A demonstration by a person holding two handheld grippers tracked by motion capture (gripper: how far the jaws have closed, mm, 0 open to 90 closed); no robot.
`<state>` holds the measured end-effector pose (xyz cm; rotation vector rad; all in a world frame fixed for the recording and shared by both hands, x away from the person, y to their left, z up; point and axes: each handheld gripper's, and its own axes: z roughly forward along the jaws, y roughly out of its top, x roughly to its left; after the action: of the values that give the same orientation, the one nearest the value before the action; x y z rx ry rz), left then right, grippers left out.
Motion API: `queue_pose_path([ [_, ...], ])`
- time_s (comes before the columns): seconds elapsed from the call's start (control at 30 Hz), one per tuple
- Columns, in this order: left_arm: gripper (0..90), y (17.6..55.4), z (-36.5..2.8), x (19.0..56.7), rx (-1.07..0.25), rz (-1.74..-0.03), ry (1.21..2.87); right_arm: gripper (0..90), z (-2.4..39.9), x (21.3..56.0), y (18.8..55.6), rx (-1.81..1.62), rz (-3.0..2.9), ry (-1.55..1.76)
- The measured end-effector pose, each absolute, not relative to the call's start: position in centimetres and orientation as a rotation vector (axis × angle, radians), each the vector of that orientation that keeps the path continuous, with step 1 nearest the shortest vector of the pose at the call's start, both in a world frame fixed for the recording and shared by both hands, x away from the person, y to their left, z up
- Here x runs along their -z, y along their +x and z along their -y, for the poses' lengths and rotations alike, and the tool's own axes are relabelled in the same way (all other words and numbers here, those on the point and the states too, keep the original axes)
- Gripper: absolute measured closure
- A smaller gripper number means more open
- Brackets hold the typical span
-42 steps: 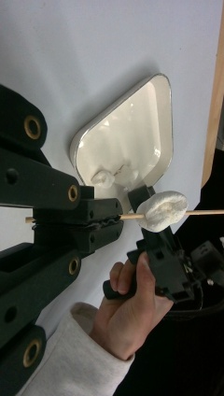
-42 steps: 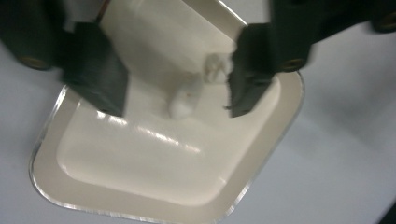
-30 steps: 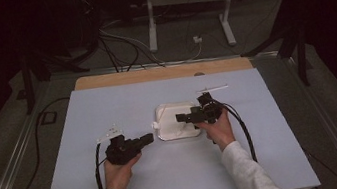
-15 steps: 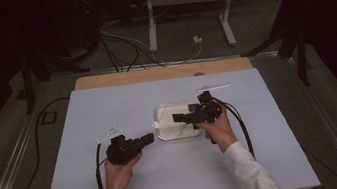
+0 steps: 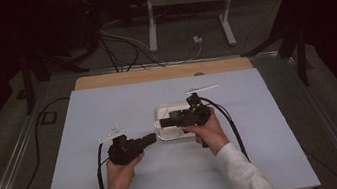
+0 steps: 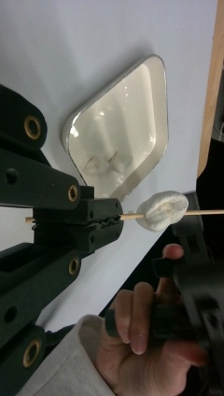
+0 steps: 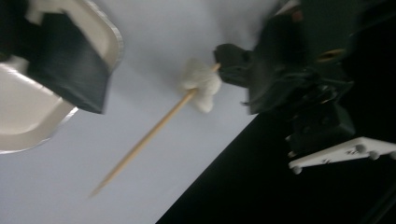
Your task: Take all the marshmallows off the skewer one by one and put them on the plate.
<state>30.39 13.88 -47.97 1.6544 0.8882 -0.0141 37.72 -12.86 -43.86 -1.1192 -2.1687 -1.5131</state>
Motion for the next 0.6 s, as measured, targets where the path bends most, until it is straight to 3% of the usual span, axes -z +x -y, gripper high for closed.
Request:
queue_pose_path([
  [0.27,90.0,30.4,-13.7,48.0,0.018,-0.879,1.655,52.2,11.6,45.0,37.9,1.426,2.074,-1.066],
  [0.37,90.0,30.3,-13.8,47.9,0.014,-0.878,1.654,67.4,11.4,45.2,38.0,1.413,2.057,-1.069],
  [0.6,90.0,30.3,-13.5,48.0,0.013,-0.869,1.682,76.5,11.7,45.3,38.1,1.363,2.061,-1.074],
])
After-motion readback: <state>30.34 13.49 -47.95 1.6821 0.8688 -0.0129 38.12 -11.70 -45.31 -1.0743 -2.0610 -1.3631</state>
